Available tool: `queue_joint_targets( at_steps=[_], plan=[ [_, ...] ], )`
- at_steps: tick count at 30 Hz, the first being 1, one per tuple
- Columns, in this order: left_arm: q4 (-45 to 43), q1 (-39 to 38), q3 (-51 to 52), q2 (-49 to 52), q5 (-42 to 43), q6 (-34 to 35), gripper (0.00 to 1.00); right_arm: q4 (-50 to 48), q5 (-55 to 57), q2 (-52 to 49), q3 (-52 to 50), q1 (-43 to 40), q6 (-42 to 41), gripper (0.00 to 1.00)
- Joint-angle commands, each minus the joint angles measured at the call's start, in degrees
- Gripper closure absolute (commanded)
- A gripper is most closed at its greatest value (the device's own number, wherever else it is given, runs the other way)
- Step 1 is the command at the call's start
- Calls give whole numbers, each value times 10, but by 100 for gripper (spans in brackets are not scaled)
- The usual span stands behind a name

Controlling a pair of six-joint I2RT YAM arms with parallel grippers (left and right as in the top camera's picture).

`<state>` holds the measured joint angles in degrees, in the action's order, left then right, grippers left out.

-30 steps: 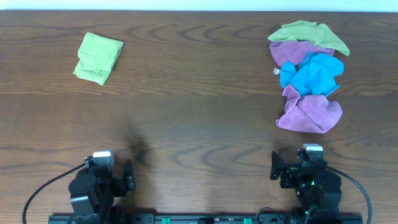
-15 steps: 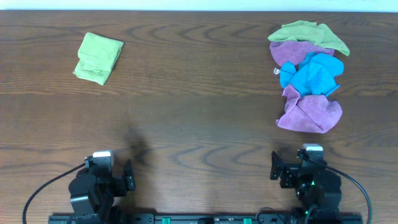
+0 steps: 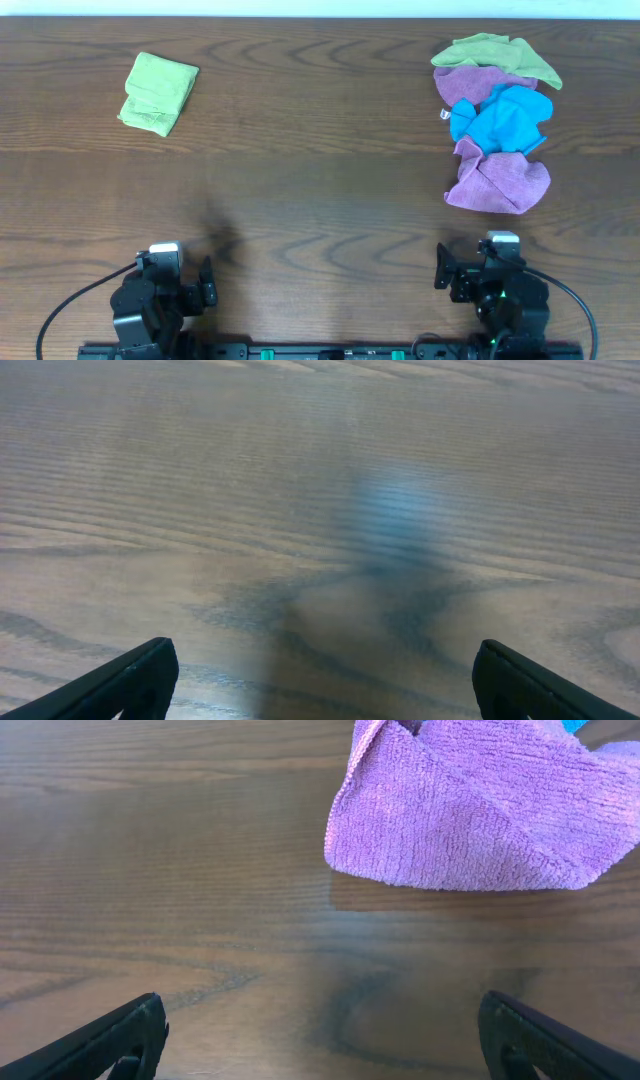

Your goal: Fold the cloth

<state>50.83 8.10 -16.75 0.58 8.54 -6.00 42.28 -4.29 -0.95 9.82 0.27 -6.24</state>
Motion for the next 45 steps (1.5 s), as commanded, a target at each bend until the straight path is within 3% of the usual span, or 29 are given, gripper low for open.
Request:
queue_joint_targets(
  at_steps=[1,21,28,34,40,45],
  plan=[
    [33,2,6,-2,-4,-2,5,-1,-2,6,-6,-5,5,1],
    [33,2,6,-2,-4,-2,5,-2,-3,6,-6,-5,5,1],
    [33,2,6,-2,-4,-2,5,-56,-43,6,-6,-5,-162,1],
    [33,2,6,-2,-4,-2,5,-64,-46,6,-6,-5,-176,1],
    [33,2,6,-2,-4,-2,5,-166,-31,-3,-6,-5,-201,1],
    [33,2,6,-2,-4,-2,5,-264,0,-90,-6,-5,-200,1]
  ],
)
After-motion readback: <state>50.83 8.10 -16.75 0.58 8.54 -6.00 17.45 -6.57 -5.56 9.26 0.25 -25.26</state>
